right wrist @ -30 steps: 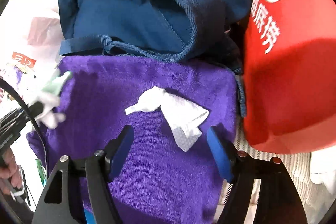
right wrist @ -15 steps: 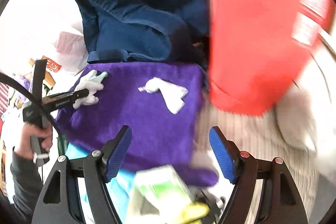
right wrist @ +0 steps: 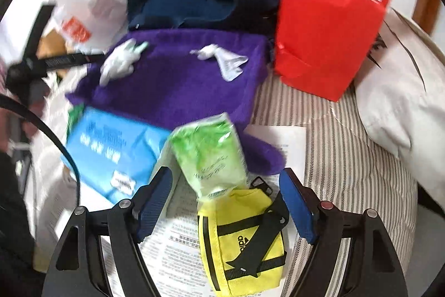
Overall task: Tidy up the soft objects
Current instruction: 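Release the gloves onto the towel with the left tool while the right tool moves on, then grasp the green tissue pack with the right tool while the left grasps the green sachet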
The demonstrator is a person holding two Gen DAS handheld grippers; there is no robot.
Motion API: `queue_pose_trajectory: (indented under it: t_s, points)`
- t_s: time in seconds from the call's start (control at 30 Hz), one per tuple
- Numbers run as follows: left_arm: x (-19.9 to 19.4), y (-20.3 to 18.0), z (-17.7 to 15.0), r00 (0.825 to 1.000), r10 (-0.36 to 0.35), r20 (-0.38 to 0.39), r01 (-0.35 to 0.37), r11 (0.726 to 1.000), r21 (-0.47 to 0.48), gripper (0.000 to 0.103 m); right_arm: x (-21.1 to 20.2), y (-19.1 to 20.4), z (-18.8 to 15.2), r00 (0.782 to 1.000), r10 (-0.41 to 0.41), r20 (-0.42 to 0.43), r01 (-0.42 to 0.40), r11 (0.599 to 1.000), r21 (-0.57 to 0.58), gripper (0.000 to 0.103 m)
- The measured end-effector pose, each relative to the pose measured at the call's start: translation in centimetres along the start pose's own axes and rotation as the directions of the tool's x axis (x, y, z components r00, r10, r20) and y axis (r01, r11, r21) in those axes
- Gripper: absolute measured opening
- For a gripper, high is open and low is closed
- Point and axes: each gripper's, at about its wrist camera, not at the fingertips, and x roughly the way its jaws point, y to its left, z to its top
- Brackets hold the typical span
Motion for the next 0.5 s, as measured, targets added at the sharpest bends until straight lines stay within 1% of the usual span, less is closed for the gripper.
queue_pose_trajectory:
  t_s: [0.07,0.17,0.23,0.3,0.37,0.4,0.43,0.47,0.5]
  points:
    - [-1.3,0.3,-1.0,1.000,0.017,0.008,-0.017,1.000,-0.002,0.081,0.6,0.6,-0.3,1.000,-0.020,0.001,0.020,0.999,-0.043,0.079]
    - [-3.7,1.4,-2.5,1.000,0.018,0.013,-0.018,1.000,-0.023,0.081,1.9,1.0,-0.4,0.999,-0.050,-0.016,0.048,0.996,-0.075,0.079]
    - [-4.8,2.0,-3.7,1.000,0.017,0.016,-0.017,0.999,-0.042,0.081,2.9,1.2,-0.2,0.998,-0.057,-0.024,0.055,0.995,-0.079,0.079]
    - [-5.5,2.6,-4.6,0.999,0.028,0.017,-0.027,0.998,-0.052,0.082,3.4,1.3,0.1,0.999,-0.041,-0.026,0.039,0.996,-0.077,0.078]
    - [-6.5,3.1,-6.2,0.999,0.046,0.010,-0.045,0.997,-0.063,0.083,4.0,1.6,0.2,0.999,-0.050,-0.020,0.048,0.996,-0.081,0.077]
    - [-6.7,3.4,-6.8,0.999,0.051,0.008,-0.050,0.996,-0.075,0.083,4.1,1.6,0.3,0.999,-0.051,-0.014,0.050,0.995,-0.083,0.074]
    - [-6.8,3.7,-7.6,0.999,0.050,0.003,-0.049,0.995,-0.091,0.084,4.1,1.5,0.2,1.000,-0.029,-0.003,0.029,0.997,-0.077,0.059]
    - [-7.0,4.0,-8.4,0.999,0.046,-0.002,-0.046,0.993,-0.108,0.084,4.0,1.5,0.1,1.000,-0.014,0.002,0.014,0.998,-0.067,0.054]
    - [-6.9,4.1,-8.9,0.999,0.044,-0.006,-0.044,0.992,-0.121,0.084,3.6,1.2,0.0,1.000,0.004,0.014,-0.004,0.999,-0.045,0.054]
